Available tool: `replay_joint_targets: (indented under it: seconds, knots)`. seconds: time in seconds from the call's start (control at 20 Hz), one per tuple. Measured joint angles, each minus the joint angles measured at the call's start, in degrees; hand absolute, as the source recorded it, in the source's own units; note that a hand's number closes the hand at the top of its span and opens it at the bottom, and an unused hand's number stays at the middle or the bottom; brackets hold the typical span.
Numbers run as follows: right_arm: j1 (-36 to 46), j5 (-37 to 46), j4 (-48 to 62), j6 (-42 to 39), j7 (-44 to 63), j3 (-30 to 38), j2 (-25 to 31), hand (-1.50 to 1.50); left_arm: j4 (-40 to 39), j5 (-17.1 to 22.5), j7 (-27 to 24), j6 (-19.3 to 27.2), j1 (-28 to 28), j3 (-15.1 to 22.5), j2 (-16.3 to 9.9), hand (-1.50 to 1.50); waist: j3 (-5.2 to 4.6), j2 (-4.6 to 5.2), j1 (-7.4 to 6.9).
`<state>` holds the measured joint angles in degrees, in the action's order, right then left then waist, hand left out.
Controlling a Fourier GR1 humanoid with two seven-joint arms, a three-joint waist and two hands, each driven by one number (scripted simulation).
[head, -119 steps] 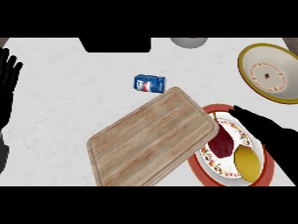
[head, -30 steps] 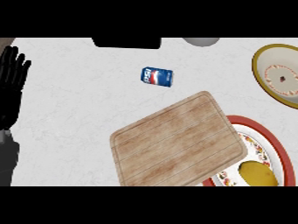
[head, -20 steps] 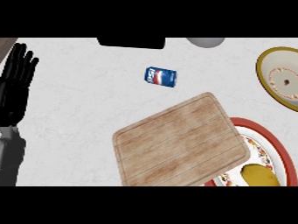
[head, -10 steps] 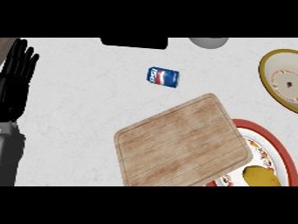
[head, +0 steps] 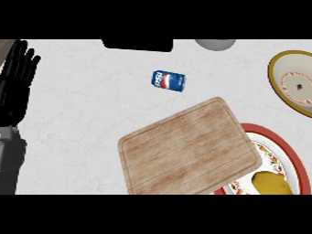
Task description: Pick the pear from the plate and place it in the bowl
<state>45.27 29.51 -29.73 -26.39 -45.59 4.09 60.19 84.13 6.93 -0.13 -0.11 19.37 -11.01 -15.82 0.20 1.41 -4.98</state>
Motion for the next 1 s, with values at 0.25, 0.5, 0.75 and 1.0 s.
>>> replay_joint_targets:
  seconds: [0.25,0.5,0.75,1.0]
  knots:
    - [2.0,3.4,4.5,6.5,-0.9,-3.3,-5.9,1.5,1.0,-0.1,1.0,0.5,-0.4,0.0,0.1,0.0,0.03,-0.1,0.67]
    - [4.5,5.9,11.5,9.6,1.0,-4.5,-10.6,-1.5,0.1,-0.4,-0.2,0.5,-0.4,0.1,0.5,0.0,0.03,0.05,0.88]
    - [6.1,4.9,17.5,7.6,1.8,-3.0,-13.7,-1.5,0.7,0.0,0.1,0.1,-1.0,-0.3,0.0,0.0,0.1,0.19,0.68]
    - [7.5,0.2,21.0,5.5,1.9,1.7,-16.3,-1.5,0.5,0.0,-0.4,0.0,-1.0,-0.5,0.1,0.0,0.15,0.31,0.9]
